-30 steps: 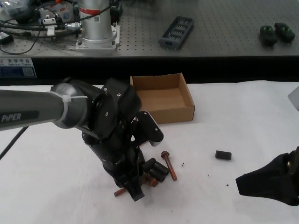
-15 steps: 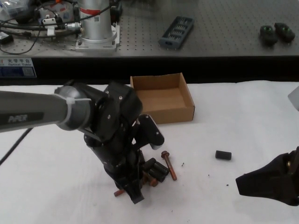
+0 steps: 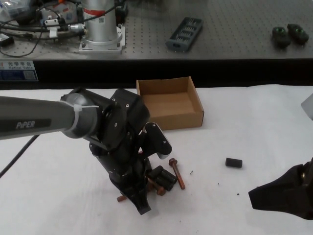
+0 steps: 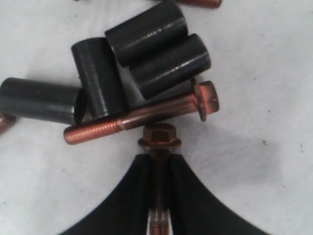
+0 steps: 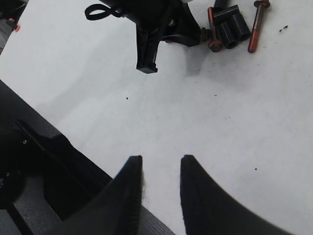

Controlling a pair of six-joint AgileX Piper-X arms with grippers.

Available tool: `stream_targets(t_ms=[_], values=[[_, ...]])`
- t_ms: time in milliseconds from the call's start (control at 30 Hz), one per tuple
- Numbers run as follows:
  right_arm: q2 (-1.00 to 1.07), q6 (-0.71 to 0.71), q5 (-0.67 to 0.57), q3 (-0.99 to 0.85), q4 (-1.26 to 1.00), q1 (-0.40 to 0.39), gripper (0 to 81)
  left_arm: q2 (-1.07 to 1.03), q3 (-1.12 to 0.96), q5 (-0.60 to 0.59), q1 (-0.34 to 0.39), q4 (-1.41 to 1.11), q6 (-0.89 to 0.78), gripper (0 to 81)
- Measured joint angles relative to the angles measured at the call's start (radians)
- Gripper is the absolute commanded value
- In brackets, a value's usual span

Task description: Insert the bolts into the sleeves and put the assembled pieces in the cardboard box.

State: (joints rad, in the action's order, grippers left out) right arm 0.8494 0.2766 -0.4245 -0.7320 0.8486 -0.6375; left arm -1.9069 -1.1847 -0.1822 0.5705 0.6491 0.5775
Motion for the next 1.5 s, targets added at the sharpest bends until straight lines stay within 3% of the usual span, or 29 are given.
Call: stream_targets(t_ms=[133,500,767,1000,1167,1367,1500], values=[[0.000,0.000,0.000,0.000,0.002,0.000,22.1,0.001,0.001,0.002,0.000,0.000,-0.032,0.6],[0.000,0.000,0.043,0.000,-0.028,0.002,22.1,0.022,-0.011,-0.101,-0.024,-0.005,-0.329,0.6],[0.073,-0.003,0.054,0.000,-0.091,0.002,22.1,0.227,-0.011,-0.186,-0.025,-0.105,-0.542,0.6],[0.257,-0.029,0.053,0.000,-0.175,0.032,20.4,0.341,-0.003,-0.189,-0.025,-0.150,-0.638,0.6],[0.390,-0.118,0.048,-0.034,-0.192,0.082,13.1,0.451,0.091,-0.173,-0.025,-0.188,-0.727,0.6],[0.585,-0.287,0.047,-0.125,-0.195,0.159,23.0,0.600,0.258,-0.150,-0.028,-0.375,-0.928,0.6],[0.670,-0.445,0.051,-0.198,-0.188,0.177,23.1,0.652,0.309,-0.150,-0.028,-0.447,-0.999,0.6]])
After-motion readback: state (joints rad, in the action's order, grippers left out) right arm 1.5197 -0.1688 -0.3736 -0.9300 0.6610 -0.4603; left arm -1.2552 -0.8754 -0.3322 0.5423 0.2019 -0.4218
